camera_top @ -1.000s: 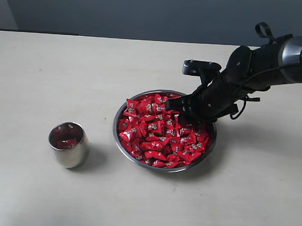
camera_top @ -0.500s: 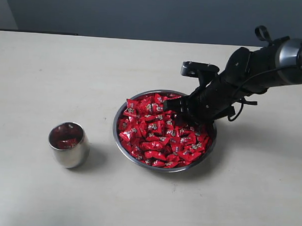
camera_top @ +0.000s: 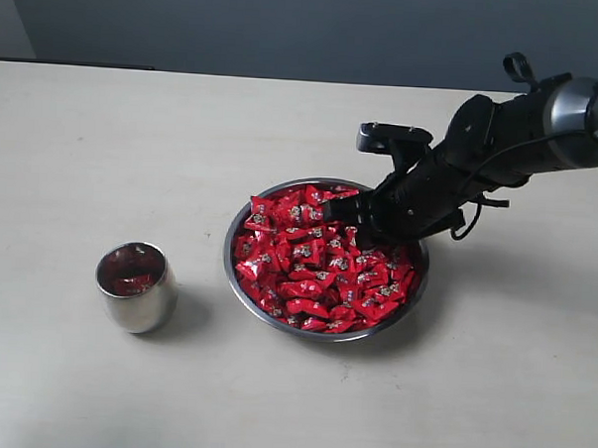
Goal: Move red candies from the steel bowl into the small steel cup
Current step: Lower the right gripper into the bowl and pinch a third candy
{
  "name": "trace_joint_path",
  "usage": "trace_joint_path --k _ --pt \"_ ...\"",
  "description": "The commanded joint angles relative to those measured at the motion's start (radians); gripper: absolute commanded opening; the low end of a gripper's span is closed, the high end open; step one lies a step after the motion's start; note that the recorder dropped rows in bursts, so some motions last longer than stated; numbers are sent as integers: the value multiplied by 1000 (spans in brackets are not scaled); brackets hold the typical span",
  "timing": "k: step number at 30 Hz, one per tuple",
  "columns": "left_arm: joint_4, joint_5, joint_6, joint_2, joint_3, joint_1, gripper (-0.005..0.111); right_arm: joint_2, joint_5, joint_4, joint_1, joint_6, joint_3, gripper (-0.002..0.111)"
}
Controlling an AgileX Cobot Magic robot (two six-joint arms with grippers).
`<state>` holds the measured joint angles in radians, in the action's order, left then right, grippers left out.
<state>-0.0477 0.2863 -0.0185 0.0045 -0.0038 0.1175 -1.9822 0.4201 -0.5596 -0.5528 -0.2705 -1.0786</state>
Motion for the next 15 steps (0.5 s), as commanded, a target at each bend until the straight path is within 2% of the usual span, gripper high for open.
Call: trace_joint_path --k 1,15 --pt "2 -2 -1 -4 4 1 0 28 -7 31 5 -8 -4 -1" --pt "2 -2 -1 -4 4 1 0 148 -3 131 5 18 -4 -1"
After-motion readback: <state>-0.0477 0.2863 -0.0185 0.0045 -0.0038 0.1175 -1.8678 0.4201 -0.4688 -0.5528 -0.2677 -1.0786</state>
